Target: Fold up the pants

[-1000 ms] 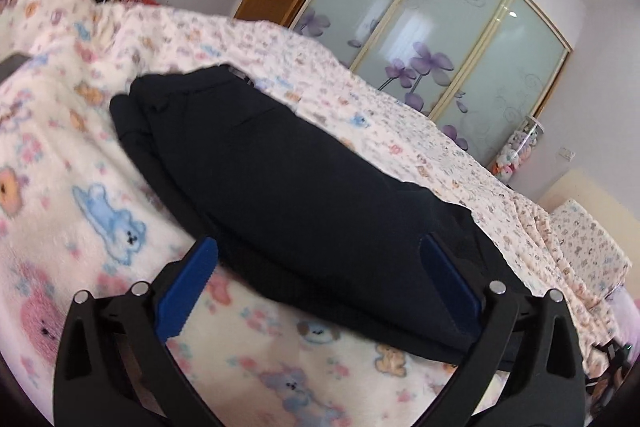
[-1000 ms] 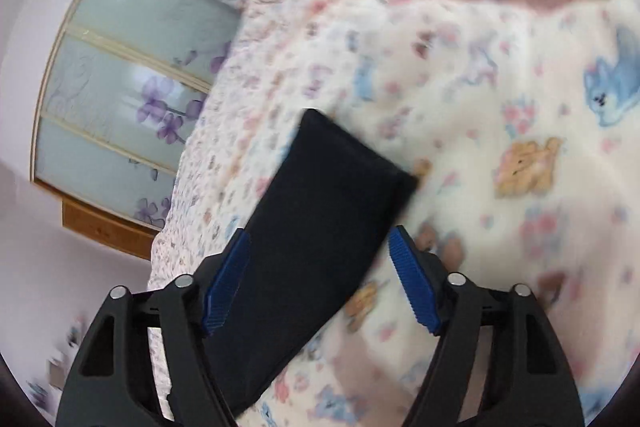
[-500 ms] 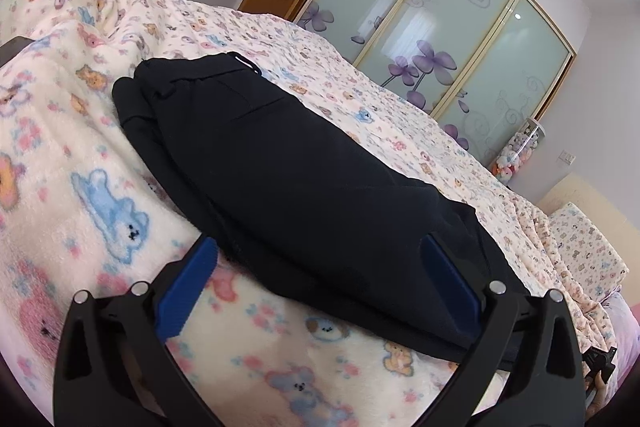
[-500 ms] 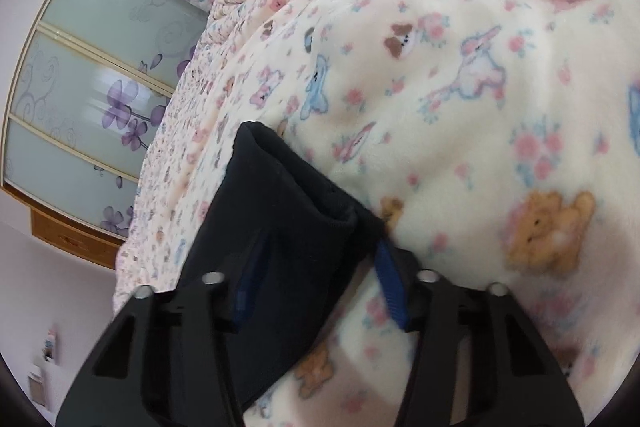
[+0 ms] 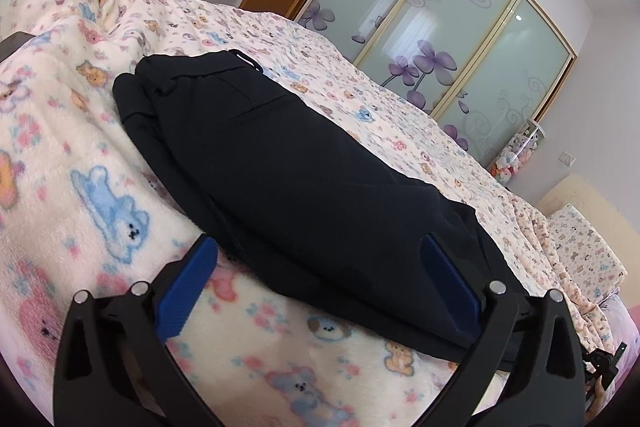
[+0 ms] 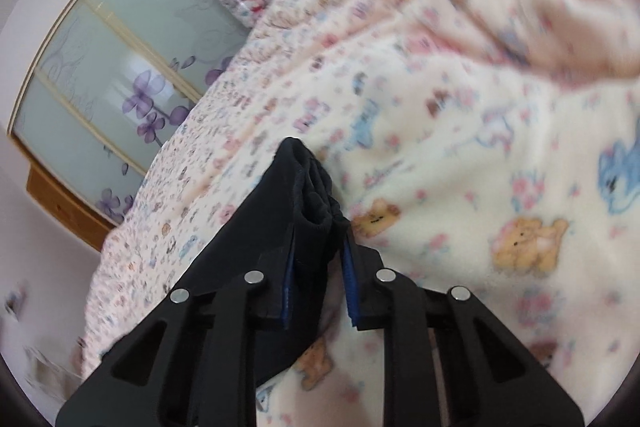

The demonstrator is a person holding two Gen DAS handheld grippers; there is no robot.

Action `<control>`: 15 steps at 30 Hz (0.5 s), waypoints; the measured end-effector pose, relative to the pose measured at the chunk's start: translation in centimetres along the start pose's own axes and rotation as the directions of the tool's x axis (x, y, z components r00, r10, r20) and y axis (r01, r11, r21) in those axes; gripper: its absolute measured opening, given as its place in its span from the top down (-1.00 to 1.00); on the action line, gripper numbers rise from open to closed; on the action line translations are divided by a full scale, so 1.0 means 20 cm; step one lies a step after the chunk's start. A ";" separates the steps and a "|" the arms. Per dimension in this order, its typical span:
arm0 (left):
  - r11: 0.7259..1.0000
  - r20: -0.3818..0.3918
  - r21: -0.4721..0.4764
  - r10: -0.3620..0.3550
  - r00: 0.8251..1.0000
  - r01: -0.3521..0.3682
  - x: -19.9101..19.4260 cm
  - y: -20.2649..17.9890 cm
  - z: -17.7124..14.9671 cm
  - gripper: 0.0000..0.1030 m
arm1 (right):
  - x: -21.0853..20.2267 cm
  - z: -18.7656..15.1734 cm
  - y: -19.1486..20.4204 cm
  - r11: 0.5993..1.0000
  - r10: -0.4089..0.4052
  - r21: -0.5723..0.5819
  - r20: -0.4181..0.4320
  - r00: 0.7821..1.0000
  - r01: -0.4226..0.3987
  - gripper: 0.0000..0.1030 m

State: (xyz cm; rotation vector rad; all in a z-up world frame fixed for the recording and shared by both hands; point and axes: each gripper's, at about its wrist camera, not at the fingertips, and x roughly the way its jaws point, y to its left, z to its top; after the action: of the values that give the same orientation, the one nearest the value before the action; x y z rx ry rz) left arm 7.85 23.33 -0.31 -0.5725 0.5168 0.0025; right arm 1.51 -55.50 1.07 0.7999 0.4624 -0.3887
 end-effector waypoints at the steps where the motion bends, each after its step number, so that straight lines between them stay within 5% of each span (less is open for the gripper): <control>1: 1.000 0.001 -0.001 -0.002 1.000 0.002 0.00 0.00 0.00 -0.96 | -0.02 0.00 0.03 1.000 0.006 -0.028 0.014 1.000 -0.006 0.62; 8: 1.000 0.009 -0.008 -0.016 1.000 0.016 -0.01 0.01 -0.01 -0.96 | -0.14 -0.06 0.43 0.958 0.088 -0.281 0.079 0.993 -0.062 0.63; 15: 0.999 0.021 -0.023 -0.040 0.999 0.041 -0.03 0.02 -0.01 -0.96 | -0.16 -0.20 0.89 0.887 0.237 -0.408 -0.006 0.972 -0.219 0.63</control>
State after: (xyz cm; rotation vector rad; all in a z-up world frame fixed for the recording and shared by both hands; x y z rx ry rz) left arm 7.13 23.60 -0.29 -0.6052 0.4859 -0.0240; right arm 6.60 -40.65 10.80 0.4307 0.3845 -0.0823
